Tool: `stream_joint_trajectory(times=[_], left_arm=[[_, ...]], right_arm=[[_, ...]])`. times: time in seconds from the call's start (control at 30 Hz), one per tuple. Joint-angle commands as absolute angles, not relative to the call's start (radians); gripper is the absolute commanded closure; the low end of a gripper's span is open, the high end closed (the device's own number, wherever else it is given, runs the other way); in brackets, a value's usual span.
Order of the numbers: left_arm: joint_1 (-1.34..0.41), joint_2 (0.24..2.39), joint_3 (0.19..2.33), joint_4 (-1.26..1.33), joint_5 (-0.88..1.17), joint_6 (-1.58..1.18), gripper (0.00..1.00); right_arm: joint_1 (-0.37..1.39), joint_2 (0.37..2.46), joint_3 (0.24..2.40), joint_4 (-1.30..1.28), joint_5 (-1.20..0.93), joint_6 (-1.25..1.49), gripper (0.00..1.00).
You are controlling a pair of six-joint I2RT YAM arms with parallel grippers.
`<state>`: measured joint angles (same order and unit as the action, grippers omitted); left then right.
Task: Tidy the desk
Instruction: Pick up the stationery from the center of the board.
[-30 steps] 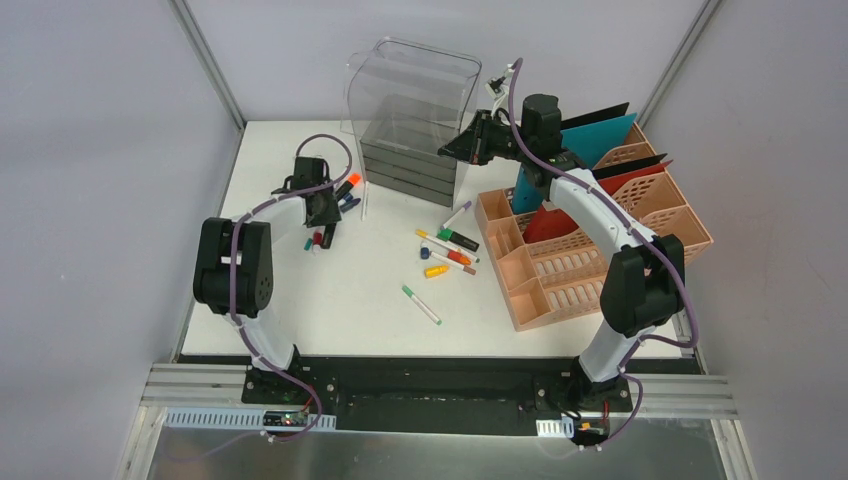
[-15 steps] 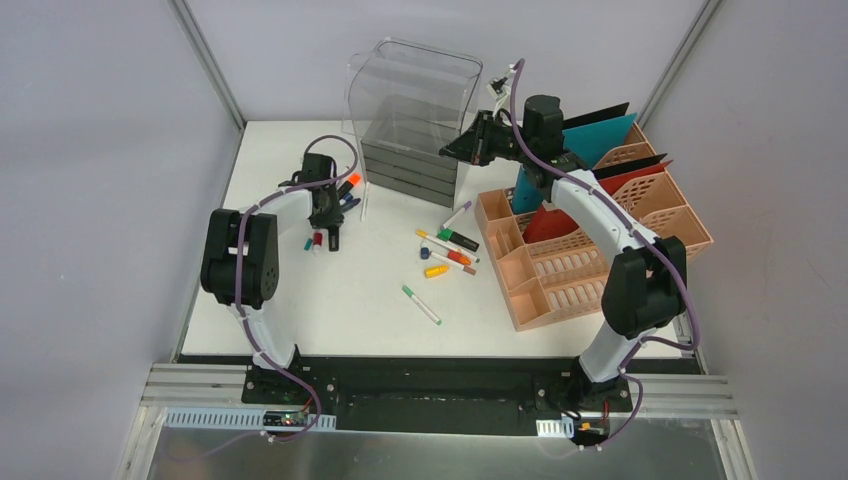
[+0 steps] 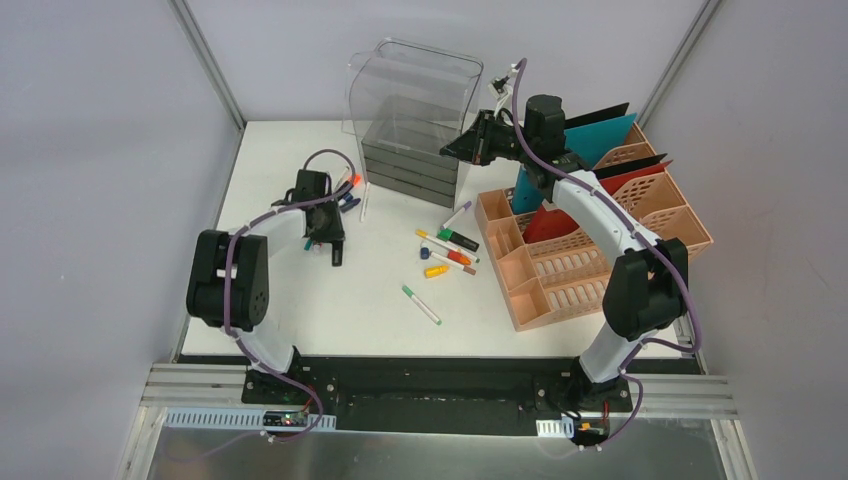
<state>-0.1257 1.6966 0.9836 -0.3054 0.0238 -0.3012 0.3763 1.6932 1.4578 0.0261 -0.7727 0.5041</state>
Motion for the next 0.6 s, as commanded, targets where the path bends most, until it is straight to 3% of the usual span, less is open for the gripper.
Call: stream_joint_trajectory(times=[0.0,0.3,0.57], left_arm=[[-0.138,1.54,0.883,-0.197,0.139,-0.339,0.98],[-0.137,1.363,0.659,0.12,0.346,-0.531,1.0],[-0.138,1.425,0.526,0.784,0.483,-0.985,1.0]], right_arm=[[0.364,1.624,1.448,0.077,-0.776,0.535,0.98],[0.362,1.614,1.436,0.086,-0.778,0.538,0.98],[0.364,1.617,1.434,0.097,-0.781,0.548,0.98]])
